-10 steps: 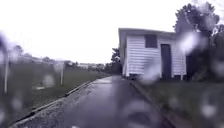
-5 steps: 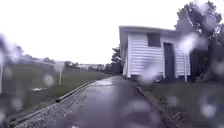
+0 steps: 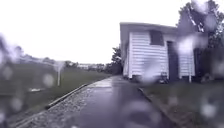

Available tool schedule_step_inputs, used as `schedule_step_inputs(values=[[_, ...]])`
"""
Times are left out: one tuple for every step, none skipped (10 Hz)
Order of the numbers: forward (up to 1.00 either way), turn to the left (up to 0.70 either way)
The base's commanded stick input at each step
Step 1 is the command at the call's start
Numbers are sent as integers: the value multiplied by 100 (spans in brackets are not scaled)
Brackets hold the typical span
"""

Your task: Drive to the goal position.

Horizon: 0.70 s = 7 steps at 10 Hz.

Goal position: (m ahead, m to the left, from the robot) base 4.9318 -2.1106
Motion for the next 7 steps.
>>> schedule_step_inputs(values=[[69,0],[68,0],[69,0],[69,0],[68,0],[68,0],[68,0]])
